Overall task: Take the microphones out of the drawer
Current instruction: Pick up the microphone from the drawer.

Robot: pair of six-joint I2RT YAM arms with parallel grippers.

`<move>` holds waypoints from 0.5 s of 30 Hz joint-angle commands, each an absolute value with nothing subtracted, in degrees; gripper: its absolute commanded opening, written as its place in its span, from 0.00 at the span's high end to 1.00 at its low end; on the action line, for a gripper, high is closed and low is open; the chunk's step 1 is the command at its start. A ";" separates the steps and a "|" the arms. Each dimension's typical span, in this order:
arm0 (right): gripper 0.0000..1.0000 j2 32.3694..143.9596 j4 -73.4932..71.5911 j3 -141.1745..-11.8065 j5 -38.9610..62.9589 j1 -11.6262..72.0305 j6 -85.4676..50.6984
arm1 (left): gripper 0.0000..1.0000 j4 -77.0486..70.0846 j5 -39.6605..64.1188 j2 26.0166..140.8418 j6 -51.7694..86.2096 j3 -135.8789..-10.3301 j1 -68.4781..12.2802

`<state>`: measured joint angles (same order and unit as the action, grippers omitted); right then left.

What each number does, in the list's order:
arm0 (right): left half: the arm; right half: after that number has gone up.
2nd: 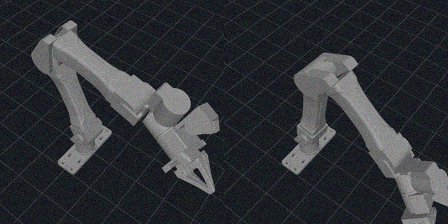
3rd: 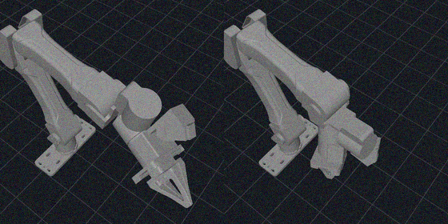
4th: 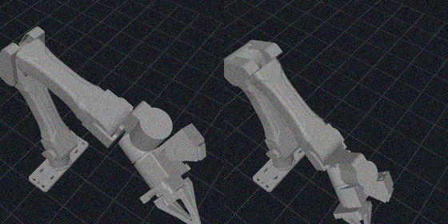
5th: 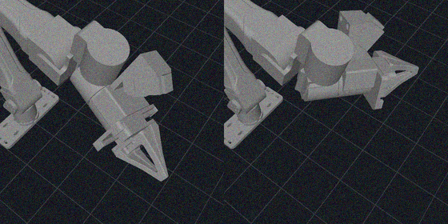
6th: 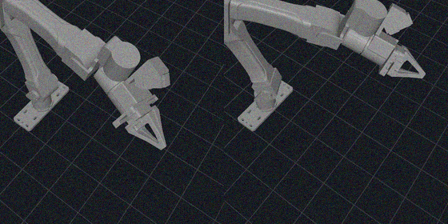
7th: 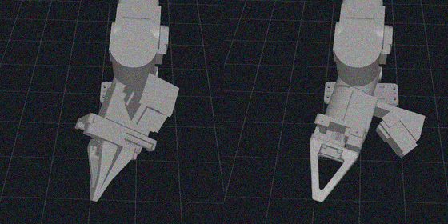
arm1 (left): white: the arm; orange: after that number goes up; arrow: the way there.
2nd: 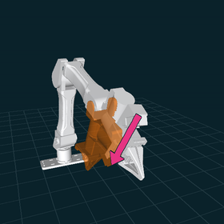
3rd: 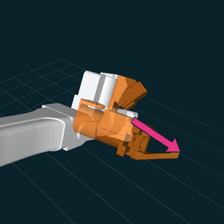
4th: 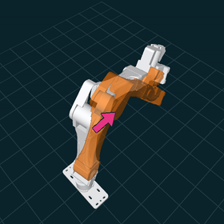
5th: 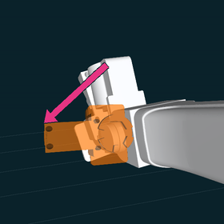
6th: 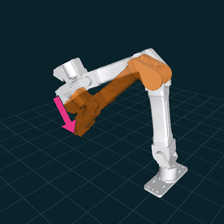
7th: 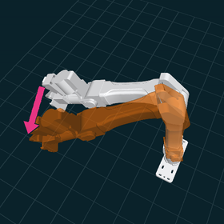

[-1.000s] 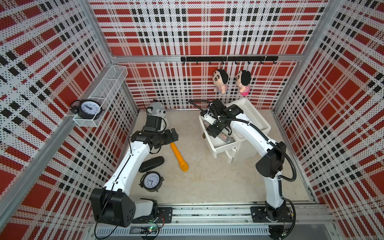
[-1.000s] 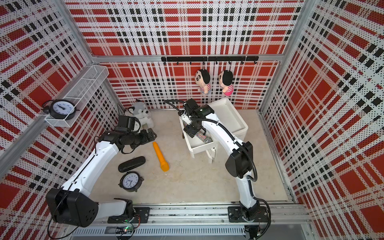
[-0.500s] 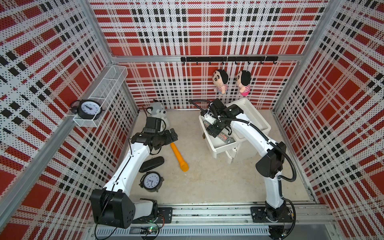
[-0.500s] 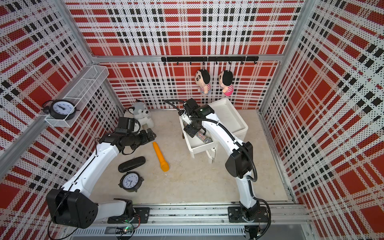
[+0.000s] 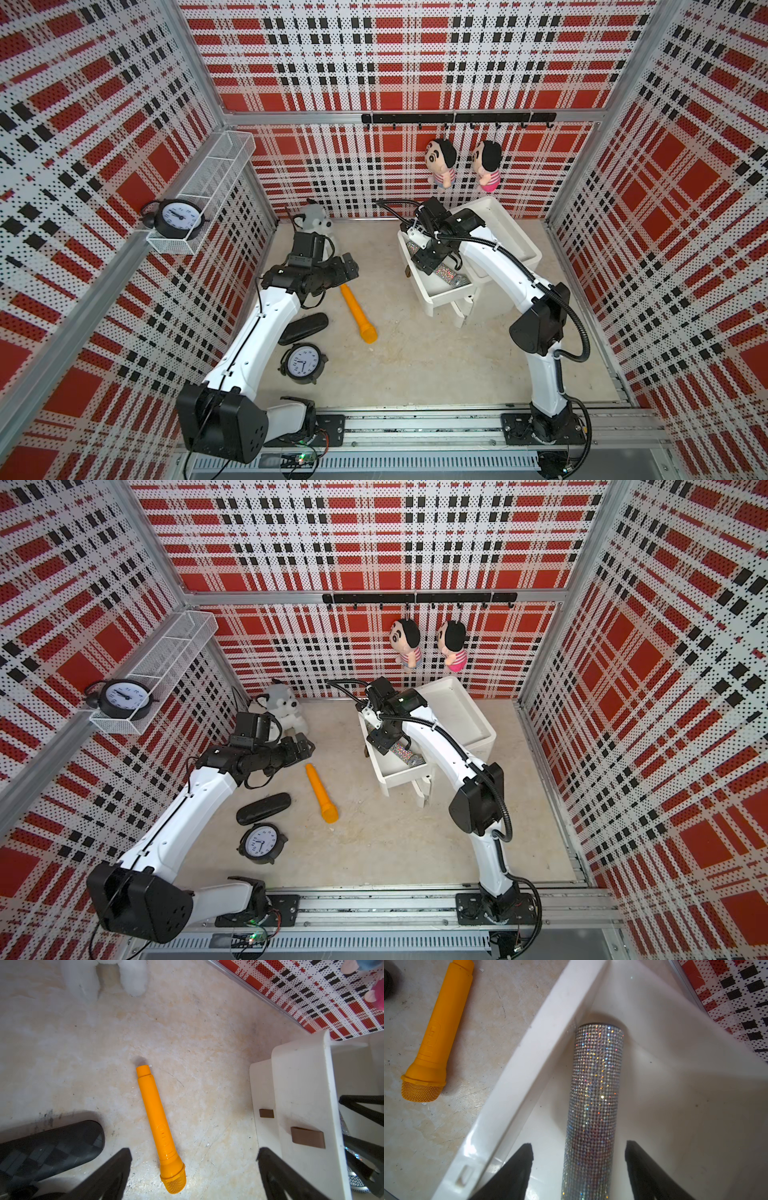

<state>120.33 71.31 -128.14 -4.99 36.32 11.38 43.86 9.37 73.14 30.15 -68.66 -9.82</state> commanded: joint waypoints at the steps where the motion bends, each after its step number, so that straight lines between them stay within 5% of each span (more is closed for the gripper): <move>1: 0.25 122.43 73.36 -129.54 -8.31 35.70 12.23 | 0.02 41.44 13.94 72.92 30.04 -66.18 -7.99; 6: 0.25 123.34 73.73 -129.97 -8.76 35.70 12.65 | 0.01 39.90 18.81 72.14 28.23 -63.91 -6.73; 9: 0.25 123.71 73.83 -129.75 -8.18 35.72 12.39 | 0.18 39.83 16.73 71.40 28.65 -64.04 -6.68; 15: 0.25 123.93 73.39 -128.58 -7.45 35.69 12.13 | 0.16 43.11 18.15 72.96 26.41 -65.04 -6.64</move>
